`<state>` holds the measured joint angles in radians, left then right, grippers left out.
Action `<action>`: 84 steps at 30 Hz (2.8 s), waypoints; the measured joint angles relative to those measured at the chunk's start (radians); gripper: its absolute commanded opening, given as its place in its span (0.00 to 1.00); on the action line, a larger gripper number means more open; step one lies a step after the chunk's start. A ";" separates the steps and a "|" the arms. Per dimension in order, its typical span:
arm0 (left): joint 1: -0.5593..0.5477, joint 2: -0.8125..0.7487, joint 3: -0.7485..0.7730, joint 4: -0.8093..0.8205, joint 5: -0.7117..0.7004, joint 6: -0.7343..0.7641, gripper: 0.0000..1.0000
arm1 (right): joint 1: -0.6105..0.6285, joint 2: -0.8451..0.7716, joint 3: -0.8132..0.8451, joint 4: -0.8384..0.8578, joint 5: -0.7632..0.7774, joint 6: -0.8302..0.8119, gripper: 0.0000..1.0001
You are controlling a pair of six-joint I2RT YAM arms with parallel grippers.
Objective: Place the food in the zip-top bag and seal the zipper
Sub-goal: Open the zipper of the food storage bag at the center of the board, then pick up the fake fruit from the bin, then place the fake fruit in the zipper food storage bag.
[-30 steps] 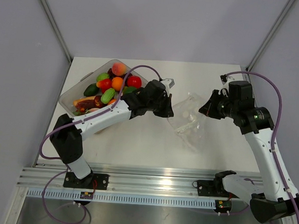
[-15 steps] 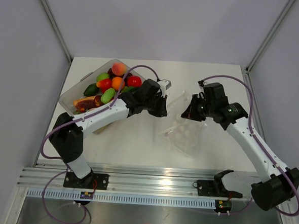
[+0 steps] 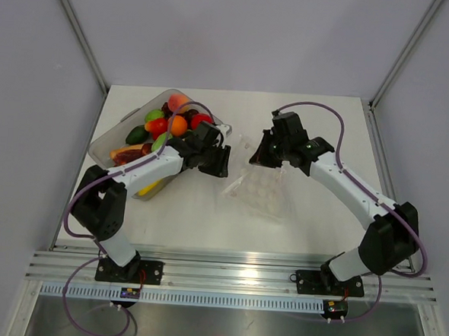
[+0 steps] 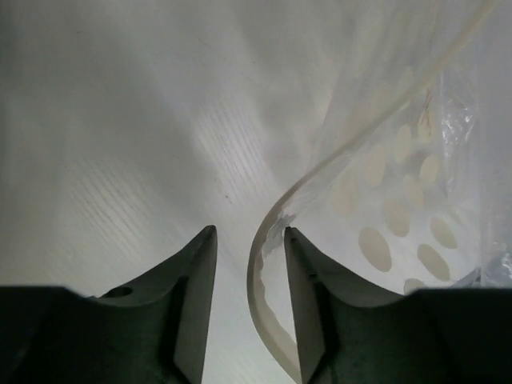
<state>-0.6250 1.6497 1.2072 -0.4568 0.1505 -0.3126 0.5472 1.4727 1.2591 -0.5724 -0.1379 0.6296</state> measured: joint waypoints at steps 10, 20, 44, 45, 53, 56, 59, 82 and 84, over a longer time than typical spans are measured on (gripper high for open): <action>0.040 -0.089 0.010 -0.083 -0.098 -0.005 0.70 | 0.042 0.145 0.113 0.052 0.018 0.009 0.00; 0.126 -0.209 0.105 -0.136 -0.112 -0.004 0.81 | 0.042 0.219 0.145 0.063 0.016 0.022 0.00; 0.259 0.201 0.382 -0.216 -0.259 0.080 0.87 | 0.042 0.160 0.143 0.077 0.016 0.027 0.00; 0.261 0.205 0.382 -0.217 -0.259 0.084 0.87 | 0.042 0.158 0.143 0.077 0.016 0.027 0.00; 0.260 0.271 0.395 -0.222 -0.229 0.109 0.68 | 0.042 0.153 0.143 0.073 0.017 0.027 0.00; 0.260 0.285 0.399 -0.224 -0.224 0.112 0.56 | 0.043 0.153 0.143 0.073 0.017 0.027 0.00; 0.261 0.285 0.399 -0.225 -0.221 0.116 0.42 | 0.046 0.153 0.143 0.073 0.019 0.027 0.00; 0.246 -0.177 0.225 -0.154 0.186 0.013 0.09 | 0.083 0.192 0.158 0.073 0.021 0.042 0.00; 0.242 -0.192 0.161 -0.114 0.250 -0.023 0.09 | 0.084 0.192 0.158 0.075 0.020 0.048 0.00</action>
<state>-0.3832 1.4578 1.3678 -0.5705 0.4004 -0.3355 0.6312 1.6646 1.4174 -0.4973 -0.1177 0.6777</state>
